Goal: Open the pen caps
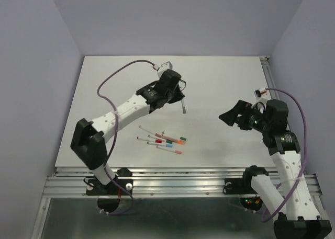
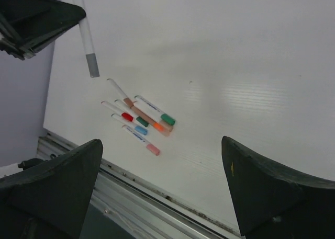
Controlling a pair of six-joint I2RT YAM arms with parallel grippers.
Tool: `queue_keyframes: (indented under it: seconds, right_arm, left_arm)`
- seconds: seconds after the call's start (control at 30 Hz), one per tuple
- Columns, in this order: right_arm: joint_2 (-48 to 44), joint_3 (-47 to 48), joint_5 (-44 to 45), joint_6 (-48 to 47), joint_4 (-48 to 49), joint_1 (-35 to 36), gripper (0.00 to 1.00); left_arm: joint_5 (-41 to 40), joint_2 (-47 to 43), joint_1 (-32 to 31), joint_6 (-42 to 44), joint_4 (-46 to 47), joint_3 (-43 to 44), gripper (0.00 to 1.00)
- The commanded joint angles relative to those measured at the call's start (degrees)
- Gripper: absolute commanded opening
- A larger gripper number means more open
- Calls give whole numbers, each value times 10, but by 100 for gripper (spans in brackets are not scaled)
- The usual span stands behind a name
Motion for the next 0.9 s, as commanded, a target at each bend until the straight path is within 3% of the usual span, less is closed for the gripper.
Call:
queue_keyframes:
  seconds: [0.0, 0.13, 0.23, 0.27, 0.3, 0.37, 0.53, 0.77, 0.87]
  right_arm:
    - [-3, 13, -116, 29, 127, 10, 100]
    - [31, 24, -106, 58, 208, 77, 100]
    - [90, 53, -19, 57, 244, 221, 100]
    - [113, 65, 4, 52, 244, 221, 100]
    - [133, 80, 30, 47, 241, 275, 100]
    - [185, 118, 66, 37, 232, 315, 100]
    - [215, 141, 97, 43, 246, 327, 100]
    - [248, 168, 96, 45, 255, 341, 68]
    - [251, 172, 96, 48, 255, 343, 59]
  left_arm:
    - [-17, -110, -14, -98, 78, -51, 0]
    - [-53, -165, -38, -123, 113, -76, 0]
    - [-52, -173, -44, -130, 128, -78, 0]
    - [-53, -174, -46, -131, 129, -78, 0]
    - [-55, -176, -47, -134, 128, -78, 0]
    - [-64, -177, -48, -135, 128, -78, 0]
    - [-81, -199, -48, -138, 128, -95, 0]
    - [-66, -209, -49, -140, 130, -105, 0]
    - [-67, -213, -49, -148, 130, -110, 0]
